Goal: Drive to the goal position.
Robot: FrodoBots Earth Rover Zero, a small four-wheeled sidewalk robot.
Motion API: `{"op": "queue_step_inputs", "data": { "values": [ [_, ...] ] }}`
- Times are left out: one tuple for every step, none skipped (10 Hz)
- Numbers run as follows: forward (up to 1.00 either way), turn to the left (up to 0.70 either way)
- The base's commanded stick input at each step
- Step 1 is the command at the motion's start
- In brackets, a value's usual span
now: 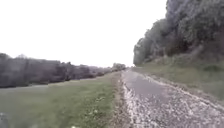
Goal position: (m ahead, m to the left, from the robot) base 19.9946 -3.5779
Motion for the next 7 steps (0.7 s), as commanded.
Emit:
{"op": "queue_step_inputs", "data": {
  "values": [
    [1.00, -0.27],
    [1.00, -0.27],
    [1.00, -0.27],
    [1.00, -0.27],
    [1.00, -0.27],
    [1.00, -0.27],
    [1.00, -0.27]
  ]
}}
